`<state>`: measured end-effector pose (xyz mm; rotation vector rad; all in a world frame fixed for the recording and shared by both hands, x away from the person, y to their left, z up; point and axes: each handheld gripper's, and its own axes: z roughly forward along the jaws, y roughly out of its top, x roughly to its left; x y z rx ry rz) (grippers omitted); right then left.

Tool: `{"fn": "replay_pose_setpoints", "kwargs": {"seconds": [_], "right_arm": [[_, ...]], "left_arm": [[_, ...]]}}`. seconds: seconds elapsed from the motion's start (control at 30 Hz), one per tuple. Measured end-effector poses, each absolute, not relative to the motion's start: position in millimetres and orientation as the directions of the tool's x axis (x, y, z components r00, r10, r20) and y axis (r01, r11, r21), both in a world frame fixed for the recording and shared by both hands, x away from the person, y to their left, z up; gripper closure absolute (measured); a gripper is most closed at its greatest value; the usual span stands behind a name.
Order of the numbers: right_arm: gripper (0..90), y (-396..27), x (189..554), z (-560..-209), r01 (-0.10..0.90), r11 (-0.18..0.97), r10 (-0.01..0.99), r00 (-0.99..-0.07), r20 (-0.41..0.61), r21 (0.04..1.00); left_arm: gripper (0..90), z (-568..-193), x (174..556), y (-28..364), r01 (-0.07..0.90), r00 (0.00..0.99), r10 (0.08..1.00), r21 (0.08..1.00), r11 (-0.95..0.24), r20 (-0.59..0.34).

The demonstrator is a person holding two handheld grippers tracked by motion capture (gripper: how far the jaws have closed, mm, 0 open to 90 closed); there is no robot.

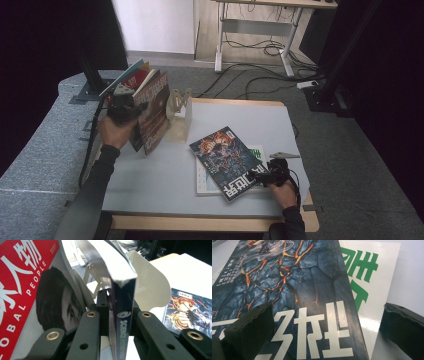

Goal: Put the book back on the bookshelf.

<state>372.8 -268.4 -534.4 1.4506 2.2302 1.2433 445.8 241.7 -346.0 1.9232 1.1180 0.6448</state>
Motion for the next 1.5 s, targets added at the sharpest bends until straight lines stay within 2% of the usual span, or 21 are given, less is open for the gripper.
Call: {"fn": "replay_pose_setpoints", "kwargs": {"seconds": [0.23, 0.77, 1.03, 1.5], "right_arm": [[0.0, -268, 373, -534, 0.656, 0.160, 0.828, -0.496, 0.261, 0.737], [0.0, -268, 373, -535, 0.656, 0.157, 0.828, -0.495, 0.264, 0.738], [0.0, -269, 373, -535, 0.656, 0.159, 0.827, -0.496, 0.263, 0.738], [0.0, -268, 373, -535, 0.658, 0.156, 0.828, -0.495, 0.266, 0.737]], "left_arm": [[83.3, -343, 448, 244, 0.495, 0.476, 0.880, 0.826, -0.269, 0.002], [84.3, -345, 454, 245, 0.392, 0.395, 0.918, 0.907, -0.150, -0.019], [84.2, -358, 459, 239, 0.359, 0.373, 0.927, 0.918, -0.170, 0.026], [82.2, -371, 459, 244, 0.376, 0.396, 0.918, 0.915, -0.148, -0.015]]}}
